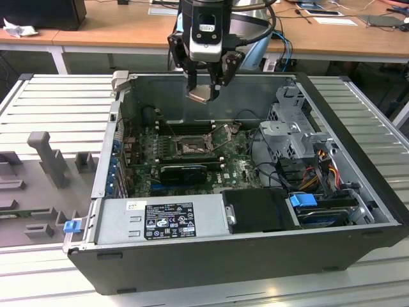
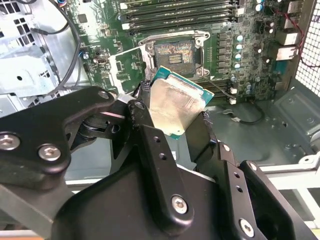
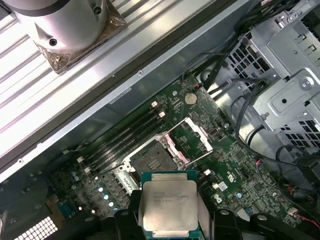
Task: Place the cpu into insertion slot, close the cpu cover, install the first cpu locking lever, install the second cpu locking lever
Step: 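Place the cpu into insertion slot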
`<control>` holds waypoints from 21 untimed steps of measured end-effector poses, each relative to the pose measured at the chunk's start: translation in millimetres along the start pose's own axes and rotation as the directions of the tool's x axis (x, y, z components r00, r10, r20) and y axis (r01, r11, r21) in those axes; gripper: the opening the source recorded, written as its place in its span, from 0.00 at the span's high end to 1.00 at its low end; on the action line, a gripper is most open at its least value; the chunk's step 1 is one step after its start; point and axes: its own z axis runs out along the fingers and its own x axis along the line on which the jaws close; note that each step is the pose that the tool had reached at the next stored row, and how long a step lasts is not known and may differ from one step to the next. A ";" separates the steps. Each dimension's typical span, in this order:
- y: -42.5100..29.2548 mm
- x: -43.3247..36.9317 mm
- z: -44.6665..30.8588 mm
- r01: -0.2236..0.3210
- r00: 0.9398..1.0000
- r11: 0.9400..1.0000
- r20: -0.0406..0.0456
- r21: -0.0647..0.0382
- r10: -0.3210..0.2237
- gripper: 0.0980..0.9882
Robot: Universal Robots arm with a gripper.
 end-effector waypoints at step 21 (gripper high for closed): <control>0.3 0.4 0.8 -0.112 0.994 0.994 0.010 -0.003 0.112 0.52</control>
